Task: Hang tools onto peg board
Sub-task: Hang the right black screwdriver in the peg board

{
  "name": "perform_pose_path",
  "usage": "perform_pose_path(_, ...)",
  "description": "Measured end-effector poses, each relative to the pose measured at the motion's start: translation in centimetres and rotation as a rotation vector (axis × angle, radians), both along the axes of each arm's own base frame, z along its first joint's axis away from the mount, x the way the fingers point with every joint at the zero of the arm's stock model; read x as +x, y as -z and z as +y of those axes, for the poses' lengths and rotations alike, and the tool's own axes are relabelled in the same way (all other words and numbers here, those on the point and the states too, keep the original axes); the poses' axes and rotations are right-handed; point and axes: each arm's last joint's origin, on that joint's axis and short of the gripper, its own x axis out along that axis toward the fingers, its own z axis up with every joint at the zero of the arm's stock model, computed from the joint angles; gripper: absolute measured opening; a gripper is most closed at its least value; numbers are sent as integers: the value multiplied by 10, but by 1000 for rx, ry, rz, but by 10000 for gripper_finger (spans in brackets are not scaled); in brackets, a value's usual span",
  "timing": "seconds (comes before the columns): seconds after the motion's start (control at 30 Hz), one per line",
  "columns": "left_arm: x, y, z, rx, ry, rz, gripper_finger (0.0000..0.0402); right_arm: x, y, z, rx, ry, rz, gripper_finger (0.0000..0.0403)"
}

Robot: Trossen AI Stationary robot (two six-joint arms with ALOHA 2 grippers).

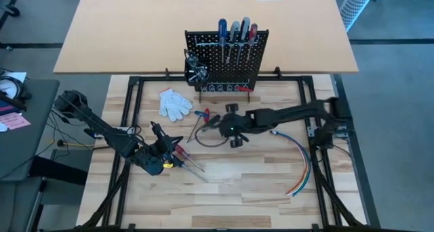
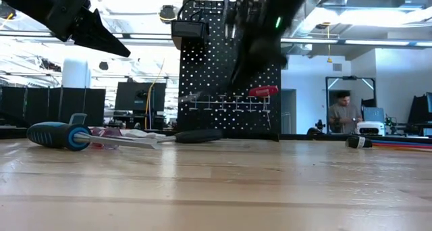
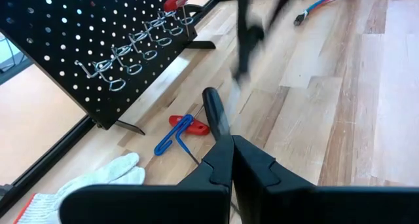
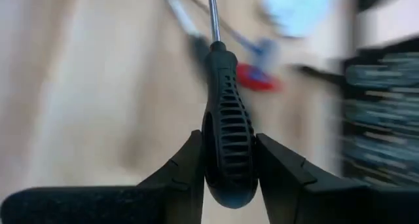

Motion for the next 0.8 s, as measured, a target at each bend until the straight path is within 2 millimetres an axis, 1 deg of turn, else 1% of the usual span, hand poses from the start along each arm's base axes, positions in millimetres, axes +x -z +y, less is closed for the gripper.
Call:
perform_pose_path(0.1, 0, 0, 0, -4, -2, -3, 0, -9, -43, 9, -261, -8, 78, 113)
perform_pose_path(0.17, 0, 0, 0, -5, -2, -3, 0, -12, -67, 9, -411, -34, 122, 113)
perform_pose_path(0.2, 0, 0, 0, -6, -2, -5, 0, -14, -77, 7, -476, -52, 159, 113)
perform_pose_path(0.27, 0, 0, 0, -6, -2, -5, 0, -17, -89, 1, -593, -78, 246, 113)
perform_pose_path(0.33, 0, 0, 0, -6, -2, -5, 0, -17, -92, -9, -704, -89, 353, 113)
perform_pose_path(0.4, 0, 0, 0, -6, -2, -5, 0, -18, -91, -21, -788, -108, 470, 113)
perform_pose_path(0.5, 0, 0, 0, -5, -2, -4, 0, -18, -89, -40, -867, -126, 617, 113)
perform_pose_path(0.63, 0, 0, 0, -3, -2, -1, 0, -19, -84, -62, -921, -127, 775, 113)
perform_pose_path(0.73, 0, 0, 0, -1, -1, 0, 0, -21, -82, -72, -915, -129, 819, 113)
perform_pose_path(0.8, 0, 0, 0, -1, -1, 1, 0, -22, -82, -75, -907, -146, 833, 113)
